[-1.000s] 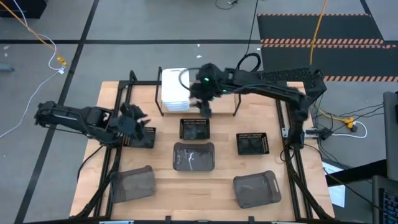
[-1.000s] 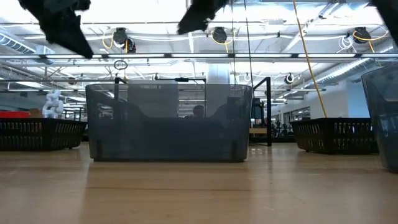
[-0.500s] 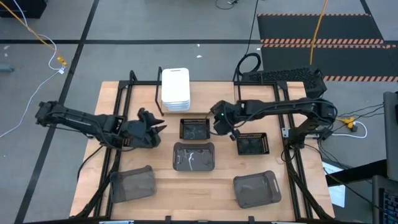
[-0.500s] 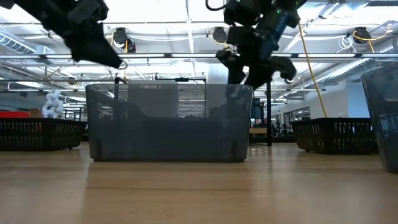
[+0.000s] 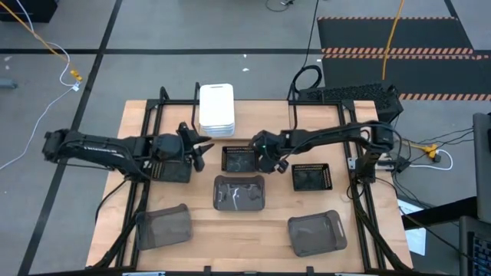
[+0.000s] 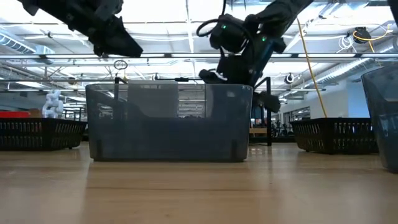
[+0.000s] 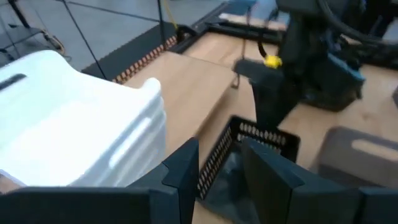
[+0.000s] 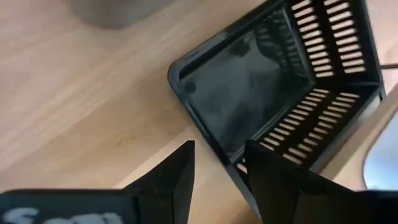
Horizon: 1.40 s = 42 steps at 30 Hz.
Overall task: Stack baskets on shelf by color
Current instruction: Put the center black bin on the shelf
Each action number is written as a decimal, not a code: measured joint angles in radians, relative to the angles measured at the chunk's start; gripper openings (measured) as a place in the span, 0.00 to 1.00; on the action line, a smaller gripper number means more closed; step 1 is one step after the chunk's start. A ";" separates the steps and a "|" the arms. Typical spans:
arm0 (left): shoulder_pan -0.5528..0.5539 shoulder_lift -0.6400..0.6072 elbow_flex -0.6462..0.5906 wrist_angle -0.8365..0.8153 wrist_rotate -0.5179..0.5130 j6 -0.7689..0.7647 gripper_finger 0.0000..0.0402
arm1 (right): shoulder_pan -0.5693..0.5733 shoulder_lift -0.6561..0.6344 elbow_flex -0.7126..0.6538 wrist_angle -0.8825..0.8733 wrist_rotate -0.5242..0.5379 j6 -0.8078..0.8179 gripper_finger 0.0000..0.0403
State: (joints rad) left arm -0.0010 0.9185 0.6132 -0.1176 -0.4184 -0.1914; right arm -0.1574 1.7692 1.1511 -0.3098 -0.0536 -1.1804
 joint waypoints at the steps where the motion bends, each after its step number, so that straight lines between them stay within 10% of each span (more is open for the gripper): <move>1: 0.011 0.001 0.000 0.009 0.000 0.000 0.32 | 0.000 0.012 0.000 0.017 0.000 -0.013 0.33; 13: 0.151 0.000 0.001 0.042 0.001 0.102 0.32 | 0.017 0.019 0.016 -0.005 -0.066 -0.001 0.02; 21: 0.211 0.001 0.001 0.025 0.002 0.136 0.32 | 0.045 -0.110 0.292 -0.265 -0.186 0.386 0.01; 30: 0.244 0.001 0.001 0.013 0.002 0.139 0.32 | -0.124 -0.159 0.493 -0.421 0.101 0.581 0.00; 42: 0.259 0.001 0.001 0.046 0.026 0.109 0.32 | -0.287 0.215 0.669 -0.418 0.076 0.787 0.00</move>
State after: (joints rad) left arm 0.2584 0.9199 0.6144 -0.0720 -0.3927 -0.0827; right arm -0.4439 1.9839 1.8203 -0.7275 0.0227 -0.3938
